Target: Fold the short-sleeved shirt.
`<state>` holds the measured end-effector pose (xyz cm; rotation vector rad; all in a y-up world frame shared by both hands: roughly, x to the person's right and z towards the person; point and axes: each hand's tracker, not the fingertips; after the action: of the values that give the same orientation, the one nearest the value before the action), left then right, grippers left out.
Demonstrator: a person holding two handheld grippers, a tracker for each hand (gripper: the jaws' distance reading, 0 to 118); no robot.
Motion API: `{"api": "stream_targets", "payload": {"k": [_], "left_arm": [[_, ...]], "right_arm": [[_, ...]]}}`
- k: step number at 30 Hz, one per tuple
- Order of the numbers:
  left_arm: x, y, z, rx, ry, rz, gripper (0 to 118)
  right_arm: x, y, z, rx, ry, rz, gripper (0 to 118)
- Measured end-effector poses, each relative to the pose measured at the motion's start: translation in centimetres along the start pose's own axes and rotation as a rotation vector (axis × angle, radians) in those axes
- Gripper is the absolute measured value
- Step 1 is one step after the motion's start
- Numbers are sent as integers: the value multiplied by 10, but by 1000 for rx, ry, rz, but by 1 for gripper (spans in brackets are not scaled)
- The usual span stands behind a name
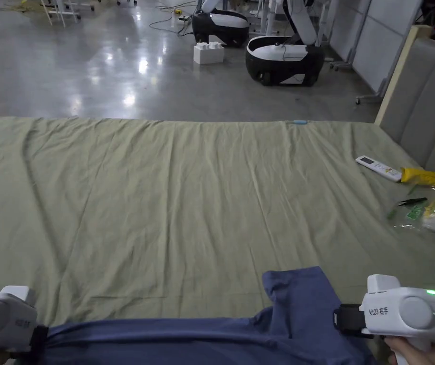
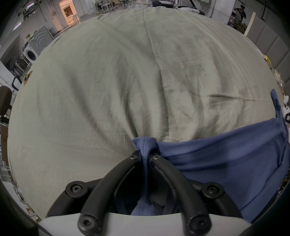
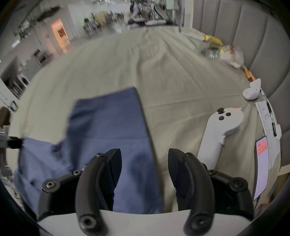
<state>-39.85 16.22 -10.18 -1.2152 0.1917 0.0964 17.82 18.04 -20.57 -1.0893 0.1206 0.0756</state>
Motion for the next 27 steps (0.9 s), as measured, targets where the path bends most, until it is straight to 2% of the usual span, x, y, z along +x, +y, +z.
{"api": "stream_targets", "payload": {"k": [1, 2, 3, 4, 5, 6, 9, 12, 13, 14, 16, 19, 23, 27], "left_arm": [[-2, 1, 0, 3, -16, 18, 8], [1, -2, 5, 7, -31, 36, 8], [5, -5, 5, 21, -36, 58, 8], [11, -10, 6, 30, -43, 76, 7], [21, -17, 6, 40, -41, 76, 7], [0, -15, 3, 59, -20, 41, 7], [27, -33, 8, 97, 77, -110, 7], [43, -40, 45, 130, 83, -171, 7], [50, -58, 73, 192, 36, -133, 7], [18, -47, 81, 247, -8, -97, 7], [10, -74, 121, 351, -75, -28, 7], [-26, -110, 165, 425, -150, 43, 7], [-43, -191, 190, 446, -178, 65, 7], [-51, -256, 175, 367, -231, 127, 7]], "right_arm": [[-1, -4, -9, -25, -30, 0, 54], [-2, -8, -16, -58, -17, -3, 48], [-4, -12, -10, -2, 1, 4, 45], [-8, -11, -4, 17, -17, 40, 32], [-13, -13, 2, 33, -12, 64, 14], [-15, -14, 3, 35, -1, 66, 4], [-17, -11, 2, 13, 10, 10, 0], [-12, -12, 33, 89, 57, -25, 0], [-8, -15, 48, 137, 92, -26, 0], [-5, -20, 68, 183, 105, -19, 0], [-1, -36, 104, 247, 127, -11, 0], [8, -82, 155, 319, 150, -10, 0], [9, -162, 206, 351, 149, -42, 0], [18, -224, 207, 296, 153, -91, 0]]}}
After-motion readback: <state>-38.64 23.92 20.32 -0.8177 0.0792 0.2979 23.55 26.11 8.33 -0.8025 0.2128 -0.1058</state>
